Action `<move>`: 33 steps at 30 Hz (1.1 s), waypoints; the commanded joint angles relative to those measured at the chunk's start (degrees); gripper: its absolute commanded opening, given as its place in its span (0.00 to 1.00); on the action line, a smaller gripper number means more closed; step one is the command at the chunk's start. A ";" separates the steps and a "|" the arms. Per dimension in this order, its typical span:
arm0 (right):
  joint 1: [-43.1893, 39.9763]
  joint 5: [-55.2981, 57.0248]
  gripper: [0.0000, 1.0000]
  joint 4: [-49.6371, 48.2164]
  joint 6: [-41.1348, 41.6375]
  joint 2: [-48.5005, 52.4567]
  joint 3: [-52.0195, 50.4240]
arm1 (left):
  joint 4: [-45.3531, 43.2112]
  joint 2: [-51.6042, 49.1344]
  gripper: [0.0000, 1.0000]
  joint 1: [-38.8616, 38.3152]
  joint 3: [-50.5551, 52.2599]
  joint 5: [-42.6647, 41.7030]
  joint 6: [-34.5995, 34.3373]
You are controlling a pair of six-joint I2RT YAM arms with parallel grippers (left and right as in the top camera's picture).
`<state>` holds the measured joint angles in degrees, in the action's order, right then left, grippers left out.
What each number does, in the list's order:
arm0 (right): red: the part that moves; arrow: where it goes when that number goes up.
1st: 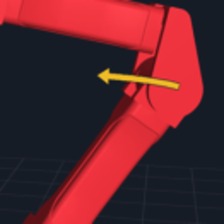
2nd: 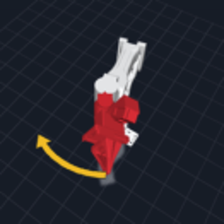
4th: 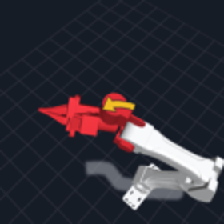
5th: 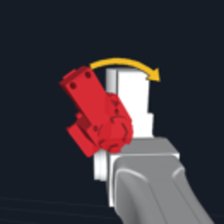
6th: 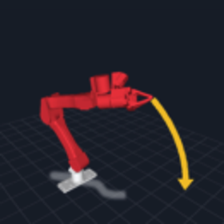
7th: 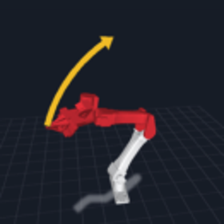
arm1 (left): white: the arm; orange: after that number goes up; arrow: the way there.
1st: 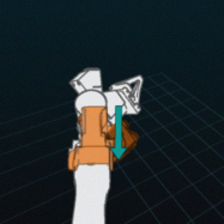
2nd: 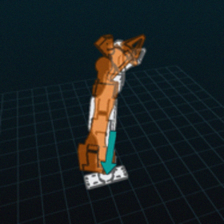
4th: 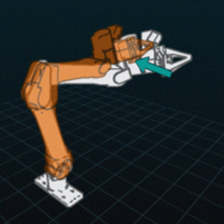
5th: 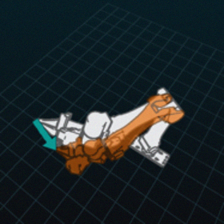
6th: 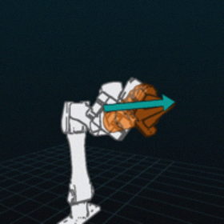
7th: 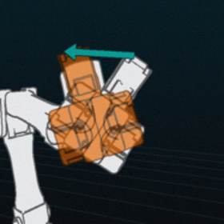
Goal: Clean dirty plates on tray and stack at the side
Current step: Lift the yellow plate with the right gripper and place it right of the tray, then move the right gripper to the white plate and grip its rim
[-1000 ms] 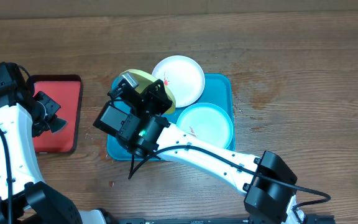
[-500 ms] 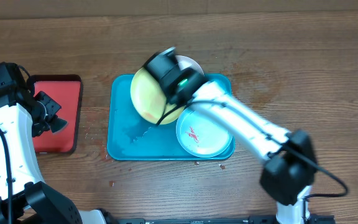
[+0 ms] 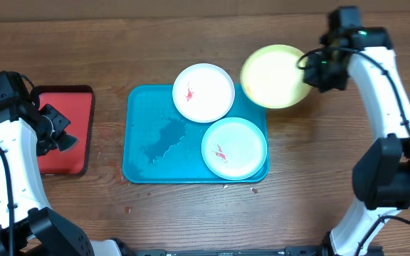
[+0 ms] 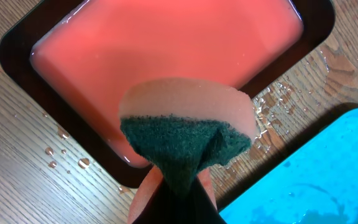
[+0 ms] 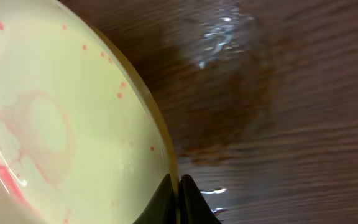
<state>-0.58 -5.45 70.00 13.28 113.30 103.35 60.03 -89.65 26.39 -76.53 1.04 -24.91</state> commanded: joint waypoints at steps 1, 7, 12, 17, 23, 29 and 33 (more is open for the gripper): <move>-5.25 -2.10 0.04 -2.54 0.26 2.25 -2.62 | -0.24 -0.35 0.04 0.22 -0.44 -0.66 1.16; -12.35 -2.16 0.04 -10.54 0.48 3.21 -8.85 | -0.24 -0.35 0.04 0.22 -0.44 -0.66 1.16; -14.86 -2.19 0.04 -13.18 0.46 3.54 -11.23 | -0.37 -0.37 0.04 0.22 -0.44 -0.66 1.16; -14.58 -3.56 0.53 -13.84 0.44 3.54 -11.80 | -0.70 -0.37 0.04 0.22 -0.44 -0.68 1.16; -10.86 -26.51 0.68 -17.29 -9.35 3.52 -11.78 | -0.94 -0.37 0.04 0.22 -0.44 -0.68 1.14; 3.34 -22.43 0.76 -25.90 -12.79 3.54 -11.80 | -1.09 -0.94 0.04 0.20 -0.44 -1.40 1.18; 11.96 -10.51 0.78 -31.76 -13.57 4.59 -11.82 | -1.38 -1.07 0.04 0.22 -0.42 -4.31 3.19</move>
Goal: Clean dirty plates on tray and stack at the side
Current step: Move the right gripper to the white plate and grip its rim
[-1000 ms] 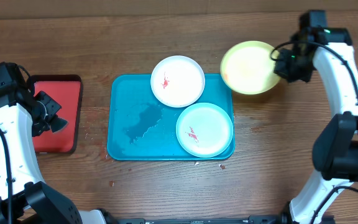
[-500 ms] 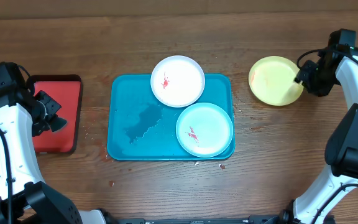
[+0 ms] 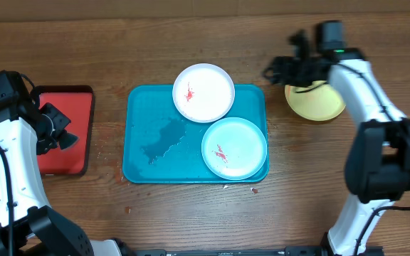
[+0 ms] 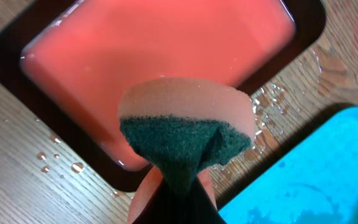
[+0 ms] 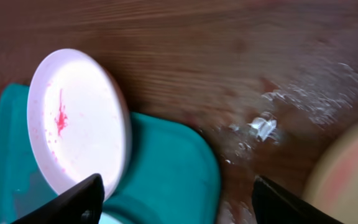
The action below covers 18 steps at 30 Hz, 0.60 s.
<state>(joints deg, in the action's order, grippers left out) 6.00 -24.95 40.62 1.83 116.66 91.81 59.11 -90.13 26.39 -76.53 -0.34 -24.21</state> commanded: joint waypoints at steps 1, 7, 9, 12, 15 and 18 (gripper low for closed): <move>7.48 11.74 0.78 -4.26 -2.12 1.90 -0.28 | -0.46 -0.59 0.04 0.20 -0.42 -2.91 2.60; 15.50 23.43 0.75 -12.52 -2.10 5.84 -0.28 | 0.35 -0.59 0.04 0.20 -0.42 -2.91 2.62; 16.52 24.09 0.69 -13.55 -2.10 6.86 -0.28 | 0.42 -0.59 0.04 0.20 -0.42 -2.91 2.73; 17.09 24.04 0.69 -13.97 -2.08 8.11 -0.28 | 0.42 -0.59 0.04 0.20 -0.42 -2.91 2.89; 17.09 24.02 0.68 -14.03 -2.08 8.74 -0.28 | 0.37 -0.59 0.04 0.20 -0.42 -2.91 2.89; 17.11 23.63 0.52 -14.05 -2.08 8.98 -0.28 | 0.20 -0.59 0.04 0.20 -0.42 -2.91 2.89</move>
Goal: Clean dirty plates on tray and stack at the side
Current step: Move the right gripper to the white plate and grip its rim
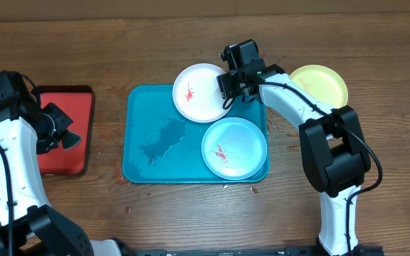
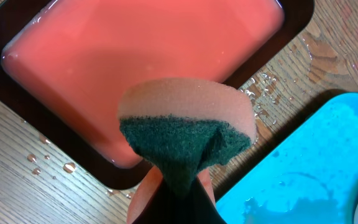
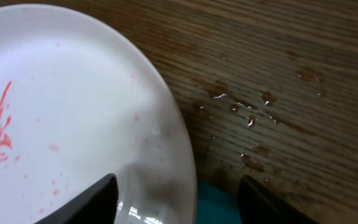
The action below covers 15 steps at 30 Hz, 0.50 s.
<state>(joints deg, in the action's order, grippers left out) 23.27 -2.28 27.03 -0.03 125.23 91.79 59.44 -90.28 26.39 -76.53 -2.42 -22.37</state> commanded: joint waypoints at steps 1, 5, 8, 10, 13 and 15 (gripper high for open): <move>-0.11 0.68 0.48 -0.39 -0.22 0.50 -0.26 | -0.17 -0.44 0.04 0.20 -0.42 -0.83 1.05; 0.37 0.55 0.29 0.46 0.00 0.59 -0.26 | -0.33 -0.44 0.04 0.20 -0.42 -0.76 1.68; 1.09 0.55 0.16 0.66 0.07 0.59 -0.24 | -0.35 -0.44 0.04 0.20 -0.42 -0.79 1.68; 1.75 0.52 0.14 0.92 0.22 0.59 -0.24 | -0.42 -0.44 0.04 0.20 -0.42 -0.79 1.68; 3.17 0.48 0.06 2.01 0.22 0.55 -0.11 | -0.57 -0.44 0.04 0.20 -0.42 -0.79 1.70; 4.57 0.48 0.04 4.09 0.26 0.42 0.76 | -0.61 -0.44 0.04 0.20 -0.42 -0.79 1.84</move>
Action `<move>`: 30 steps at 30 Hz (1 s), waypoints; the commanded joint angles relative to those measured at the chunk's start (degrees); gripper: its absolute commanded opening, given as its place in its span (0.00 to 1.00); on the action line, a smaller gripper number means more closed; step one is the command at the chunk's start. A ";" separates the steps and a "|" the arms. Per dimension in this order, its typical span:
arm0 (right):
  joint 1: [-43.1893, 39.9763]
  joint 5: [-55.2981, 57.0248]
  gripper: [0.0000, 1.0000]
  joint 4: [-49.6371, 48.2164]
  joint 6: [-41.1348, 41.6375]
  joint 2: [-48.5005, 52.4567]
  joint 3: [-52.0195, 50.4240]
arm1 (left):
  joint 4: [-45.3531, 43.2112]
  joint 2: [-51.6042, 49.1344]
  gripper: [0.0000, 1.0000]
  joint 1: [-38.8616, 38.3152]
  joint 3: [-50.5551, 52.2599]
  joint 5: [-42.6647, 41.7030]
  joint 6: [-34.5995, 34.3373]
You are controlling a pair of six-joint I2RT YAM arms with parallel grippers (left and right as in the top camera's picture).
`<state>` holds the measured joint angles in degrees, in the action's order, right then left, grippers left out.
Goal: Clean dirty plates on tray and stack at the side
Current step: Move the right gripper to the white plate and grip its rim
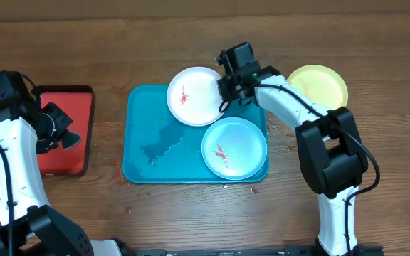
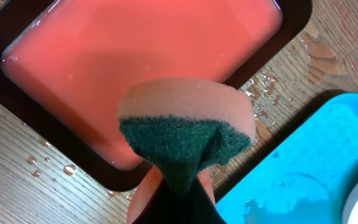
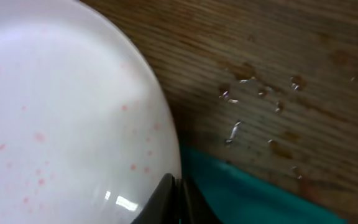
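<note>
A white plate (image 1: 193, 95) with a red smear lies at the far edge of the blue tray (image 1: 155, 153); my right gripper (image 1: 224, 94) is shut on its right rim, seen close in the right wrist view (image 3: 73, 124). A pale blue plate (image 1: 234, 147) with a red smear rests in the tray's near right corner. A yellow plate (image 1: 320, 85) sits on the table to the right of the tray. My left gripper (image 2: 179, 186) is shut on a sponge (image 2: 185, 134), pink foam with a green scouring face, above the red basin (image 2: 142, 62).
The red basin (image 1: 64, 128) with pink liquid stands at the left. Water drops (image 2: 272, 87) lie on the wood between basin and tray, and more (image 3: 253, 106) beside the white plate. A wet patch (image 1: 164, 139) covers the tray's middle.
My right gripper was open around the white plate's right rim and is now shut on it. The plate sits slightly further left. The left arm has barely moved.
My right gripper held the yellow plate above the table right of the tray. Then the yellow plate lay on the table and the gripper was open to its left. Then the gripper stood open at the white plate's rim, and now grips it. My left gripper kept the sponge over the basin throughout.
</note>
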<state>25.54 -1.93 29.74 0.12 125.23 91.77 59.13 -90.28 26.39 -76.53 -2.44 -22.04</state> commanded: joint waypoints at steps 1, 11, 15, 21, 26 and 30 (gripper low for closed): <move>3.34 0.17 0.04 2.91 0.68 0.24 1.55 | -0.28 -0.44 0.04 0.20 -0.42 -0.76 1.51; 13.22 0.15 0.08 10.88 7.72 -0.61 4.20 | -0.68 -0.44 0.04 0.20 -0.42 -0.79 1.53; 14.69 0.13 0.18 10.29 9.18 -0.59 4.20 | -0.66 -0.44 0.04 0.20 -0.42 -0.81 1.51; 14.88 0.17 0.33 8.90 9.14 -0.11 2.95 | -0.66 -0.44 0.04 0.20 -0.42 -1.84 2.19; 14.88 -0.17 0.34 7.82 6.67 2.03 2.32 | -0.92 -0.44 0.04 0.20 -0.42 -3.69 3.48; 14.91 -2.69 0.27 7.69 2.43 3.74 2.32 | -0.87 -0.44 0.04 0.20 -0.42 -3.82 3.63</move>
<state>40.58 -2.96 37.50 5.98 126.52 94.59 58.48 -90.28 26.39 -76.53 -4.95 -20.34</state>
